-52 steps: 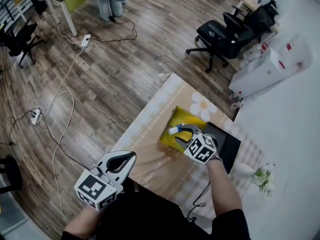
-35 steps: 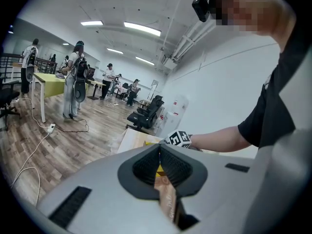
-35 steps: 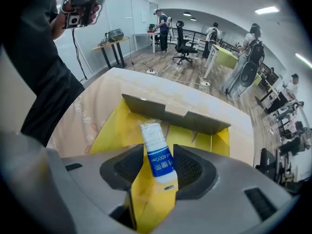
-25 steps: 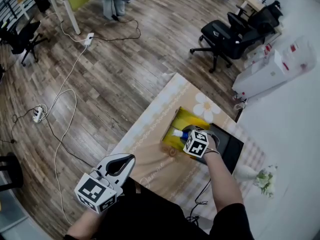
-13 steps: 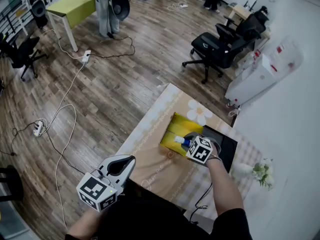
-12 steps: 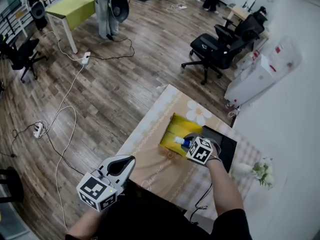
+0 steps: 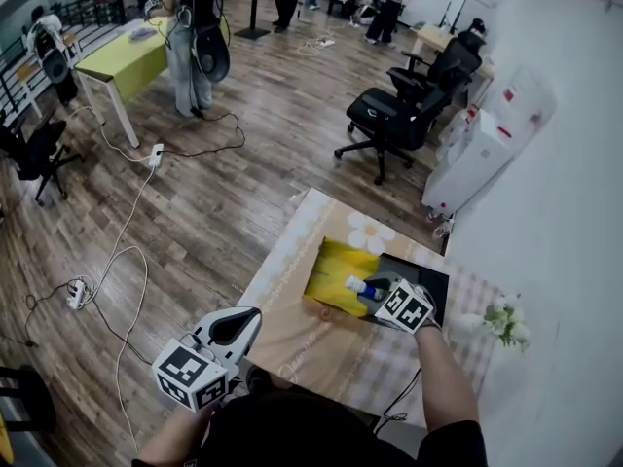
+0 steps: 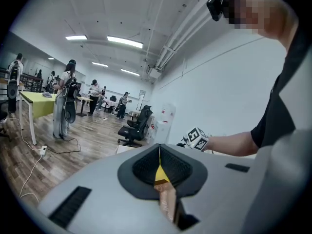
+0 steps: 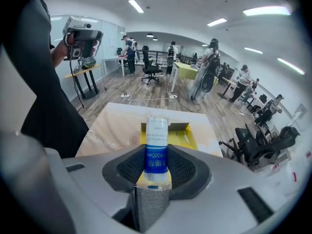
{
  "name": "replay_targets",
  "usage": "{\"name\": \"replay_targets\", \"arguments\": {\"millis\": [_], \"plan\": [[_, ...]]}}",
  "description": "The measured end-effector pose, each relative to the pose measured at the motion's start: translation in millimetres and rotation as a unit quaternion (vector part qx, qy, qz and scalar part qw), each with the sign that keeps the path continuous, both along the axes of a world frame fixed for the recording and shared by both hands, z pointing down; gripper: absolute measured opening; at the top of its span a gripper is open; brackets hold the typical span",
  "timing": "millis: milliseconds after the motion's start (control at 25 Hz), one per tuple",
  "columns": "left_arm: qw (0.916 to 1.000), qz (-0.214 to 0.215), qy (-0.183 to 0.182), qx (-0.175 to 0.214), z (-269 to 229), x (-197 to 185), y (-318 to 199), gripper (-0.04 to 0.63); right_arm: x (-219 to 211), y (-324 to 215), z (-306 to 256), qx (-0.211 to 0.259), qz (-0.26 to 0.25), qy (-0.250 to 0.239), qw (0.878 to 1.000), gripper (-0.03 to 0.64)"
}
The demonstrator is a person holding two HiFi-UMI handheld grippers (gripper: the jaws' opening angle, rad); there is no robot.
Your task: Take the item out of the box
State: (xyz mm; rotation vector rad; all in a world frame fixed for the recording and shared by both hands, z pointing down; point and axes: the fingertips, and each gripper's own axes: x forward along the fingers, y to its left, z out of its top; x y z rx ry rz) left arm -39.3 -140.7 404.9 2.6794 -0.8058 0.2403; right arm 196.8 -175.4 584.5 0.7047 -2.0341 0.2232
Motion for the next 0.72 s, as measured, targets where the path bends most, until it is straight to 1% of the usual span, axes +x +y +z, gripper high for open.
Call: {"name": "replay_targets", "arguments": {"millis": [160, 320, 480, 600, 720], "plan": [[0.9999, 0.014, 0.002, 0.009, -4.6, 11.5, -0.9, 0.015, -2.4, 6.6, -41.3, 0.040, 0.035, -0.079, 0.995, 0.140], [0.9993, 0.033, 0.001, 0.016, -9.8, 25.8, -0.6, 0.015, -13.9, 18.5, -83.0, 0.083, 0.053, -0.155, 0.983, 0.140], [0.9985, 0.049, 0.004, 0.025, -15.1, 40.7, 0.2, 0.015, -25.6, 28.5, -117.9, 0.116, 0.078, -0.235, 0.962, 0.140], [0.9977, 0.060, 0.004, 0.032, -19.1, 49.1, 2.7, 0.015, -33.4, 36.5, -141.9, 0.134, 0.096, -0.284, 0.945, 0.139], [0.9967, 0.071, 0.004, 0.040, -23.4, 55.1, 4.9, 0.015, -45.5, 47.4, -168.2, 0.149, 0.094, -0.335, 0.926, 0.140]]}}
